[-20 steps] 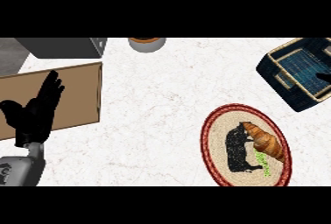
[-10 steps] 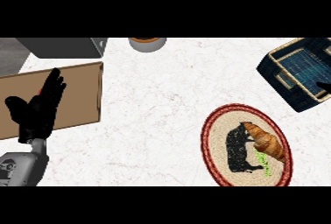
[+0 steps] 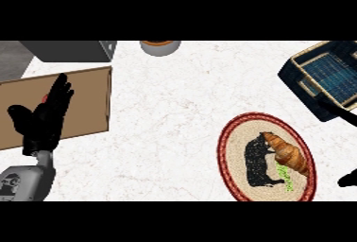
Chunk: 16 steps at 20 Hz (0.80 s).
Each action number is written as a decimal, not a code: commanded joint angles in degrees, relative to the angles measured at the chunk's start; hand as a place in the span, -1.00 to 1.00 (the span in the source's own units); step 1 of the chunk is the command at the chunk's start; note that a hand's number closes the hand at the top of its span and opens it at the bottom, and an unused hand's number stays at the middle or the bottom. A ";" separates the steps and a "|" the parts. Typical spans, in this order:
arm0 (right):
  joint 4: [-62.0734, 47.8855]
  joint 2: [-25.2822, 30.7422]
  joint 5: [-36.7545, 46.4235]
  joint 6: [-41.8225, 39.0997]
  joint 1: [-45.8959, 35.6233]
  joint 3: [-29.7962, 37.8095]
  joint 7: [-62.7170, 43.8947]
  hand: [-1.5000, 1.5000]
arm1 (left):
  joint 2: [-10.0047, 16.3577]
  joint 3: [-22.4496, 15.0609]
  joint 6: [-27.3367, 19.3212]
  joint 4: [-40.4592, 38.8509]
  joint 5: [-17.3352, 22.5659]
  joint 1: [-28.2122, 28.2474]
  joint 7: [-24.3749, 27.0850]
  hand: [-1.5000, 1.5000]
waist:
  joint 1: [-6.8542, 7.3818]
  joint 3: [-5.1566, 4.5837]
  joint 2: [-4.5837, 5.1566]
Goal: Pick the croissant from the placemat and place it in the basket
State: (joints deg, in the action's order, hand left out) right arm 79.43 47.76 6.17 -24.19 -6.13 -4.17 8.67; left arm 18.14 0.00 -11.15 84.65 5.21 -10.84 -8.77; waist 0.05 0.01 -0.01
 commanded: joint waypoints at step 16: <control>-6.33 -12.68 15.76 4.87 4.99 5.40 15.02 -1.00 | -2.62 4.09 3.48 4.01 -3.26 3.41 -1.09 0.00 | 0.03 0.00 -0.05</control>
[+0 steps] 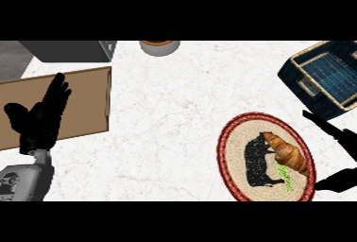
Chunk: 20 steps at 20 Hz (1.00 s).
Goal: Pick the croissant from the placemat and place it in the basket
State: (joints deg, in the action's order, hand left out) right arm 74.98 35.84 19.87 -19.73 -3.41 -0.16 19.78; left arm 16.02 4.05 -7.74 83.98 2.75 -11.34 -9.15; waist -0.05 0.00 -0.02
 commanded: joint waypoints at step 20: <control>-9.47 -8.63 16.18 3.43 -2.62 3.09 4.76 -1.00 | -2.80 3.26 5.14 1.05 -2.56 3.42 1.84 0.00 | 0.14 0.01 0.03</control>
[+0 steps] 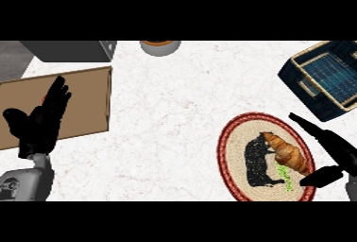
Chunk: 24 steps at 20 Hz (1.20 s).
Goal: Pick the croissant from the placemat and place it in the basket
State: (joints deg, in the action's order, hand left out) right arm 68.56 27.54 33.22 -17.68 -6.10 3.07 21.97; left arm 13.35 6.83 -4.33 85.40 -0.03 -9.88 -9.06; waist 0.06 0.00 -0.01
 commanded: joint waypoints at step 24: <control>-14.93 -5.13 16.01 6.06 -6.20 -6.28 8.63 1.00 | -0.77 2.48 1.87 -0.73 -1.35 -2.29 -0.95 0.00 | 0.25 0.02 0.12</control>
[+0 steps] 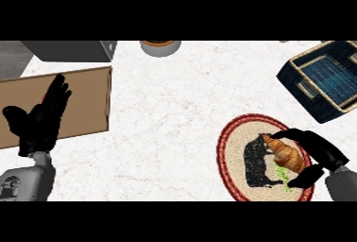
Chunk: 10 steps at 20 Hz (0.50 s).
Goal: Pick the croissant from the placemat and place it in the basket
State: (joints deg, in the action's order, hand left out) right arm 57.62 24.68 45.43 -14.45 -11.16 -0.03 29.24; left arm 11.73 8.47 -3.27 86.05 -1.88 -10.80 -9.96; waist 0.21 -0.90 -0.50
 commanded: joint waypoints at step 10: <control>-9.10 -3.91 1.51 3.54 -0.19 -0.83 5.78 1.00 | 0.06 -0.07 0.78 0.52 0.08 0.76 -0.65 0.00 | 0.42 0.97 0.72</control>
State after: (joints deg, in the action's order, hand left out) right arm 54.13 23.84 46.30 -13.40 -12.68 0.16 32.68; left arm 11.28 8.00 -3.32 86.90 -2.22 -10.80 -10.87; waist 0.22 -1.59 -0.90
